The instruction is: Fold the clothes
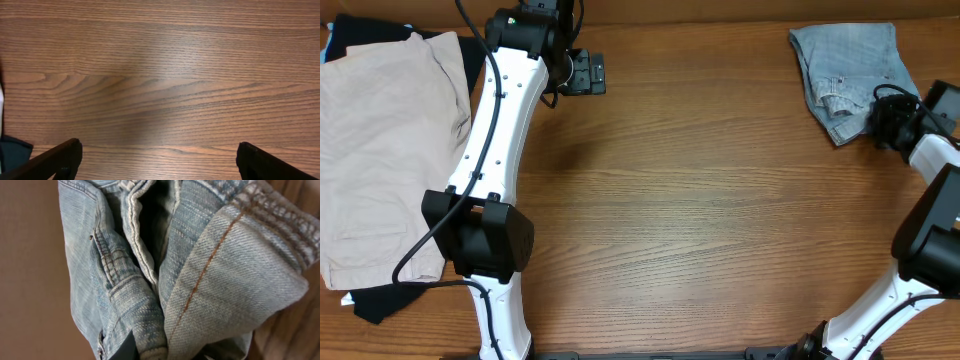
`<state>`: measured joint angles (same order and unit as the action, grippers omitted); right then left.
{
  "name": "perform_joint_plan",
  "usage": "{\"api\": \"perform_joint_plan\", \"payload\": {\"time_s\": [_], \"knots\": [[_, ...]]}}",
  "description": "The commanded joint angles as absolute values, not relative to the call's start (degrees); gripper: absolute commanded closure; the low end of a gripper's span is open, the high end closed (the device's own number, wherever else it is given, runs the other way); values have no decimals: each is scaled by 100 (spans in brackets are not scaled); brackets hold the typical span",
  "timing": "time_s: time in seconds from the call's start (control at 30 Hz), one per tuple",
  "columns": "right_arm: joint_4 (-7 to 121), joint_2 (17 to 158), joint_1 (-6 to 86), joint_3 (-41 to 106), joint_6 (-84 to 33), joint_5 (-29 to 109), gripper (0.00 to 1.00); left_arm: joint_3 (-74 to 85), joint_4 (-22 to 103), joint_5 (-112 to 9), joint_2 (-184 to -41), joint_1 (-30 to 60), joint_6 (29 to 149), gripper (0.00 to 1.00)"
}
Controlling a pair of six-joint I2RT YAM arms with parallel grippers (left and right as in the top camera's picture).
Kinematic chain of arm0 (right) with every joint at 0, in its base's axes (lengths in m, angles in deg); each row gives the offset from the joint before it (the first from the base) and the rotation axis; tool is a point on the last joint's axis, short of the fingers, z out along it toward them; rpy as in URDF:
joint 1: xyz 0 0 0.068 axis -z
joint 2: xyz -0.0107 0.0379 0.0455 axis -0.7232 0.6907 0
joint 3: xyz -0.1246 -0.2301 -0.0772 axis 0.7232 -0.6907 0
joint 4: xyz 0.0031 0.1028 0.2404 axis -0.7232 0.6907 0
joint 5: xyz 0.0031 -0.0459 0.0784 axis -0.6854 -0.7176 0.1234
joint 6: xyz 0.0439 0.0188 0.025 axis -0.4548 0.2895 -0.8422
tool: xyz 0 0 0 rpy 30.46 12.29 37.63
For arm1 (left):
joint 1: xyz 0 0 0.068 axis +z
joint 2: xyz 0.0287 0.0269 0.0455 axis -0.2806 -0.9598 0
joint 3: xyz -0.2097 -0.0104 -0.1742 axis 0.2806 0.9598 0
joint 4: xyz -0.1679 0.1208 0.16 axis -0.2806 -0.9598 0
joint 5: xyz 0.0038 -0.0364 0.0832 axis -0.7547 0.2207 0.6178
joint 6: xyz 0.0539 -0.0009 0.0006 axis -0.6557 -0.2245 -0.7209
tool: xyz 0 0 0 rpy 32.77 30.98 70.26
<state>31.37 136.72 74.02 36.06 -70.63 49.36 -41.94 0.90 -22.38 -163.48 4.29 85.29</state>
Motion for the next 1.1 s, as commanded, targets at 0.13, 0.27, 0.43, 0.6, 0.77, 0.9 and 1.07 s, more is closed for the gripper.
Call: {"api": "perform_joint_plan", "payload": {"time_s": [0.13,0.27,0.43,0.6,0.77,0.9,1.07], "knots": [[2853,13663,7103,3637,-6613,4541,96,-4164,140,-2163,-16291,411,8448,0],[2626,13668,7103,3637,-6294,4462,91,-4164,175,-2165,-16291,411,8594,0],[2473,13666,7109,3639,-6042,4429,55,-4164,234,-2165,-16291,387,8592,0],[2678,13528,7280,3654,-5457,5577,0,-4164,225,-2165,-16291,385,8592,0],[3732,12737,7527,3654,-5155,5644,0,-4164,181,-2168,-16291,385,8592,0],[4582,11753,7730,3654,-4405,5657,0,-4164,177,-2163,-16291,385,8590,0],[5703,10394,7793,3761,-2906,5935,0,-4164,179,-2163,-16291,385,8590,0]]}}
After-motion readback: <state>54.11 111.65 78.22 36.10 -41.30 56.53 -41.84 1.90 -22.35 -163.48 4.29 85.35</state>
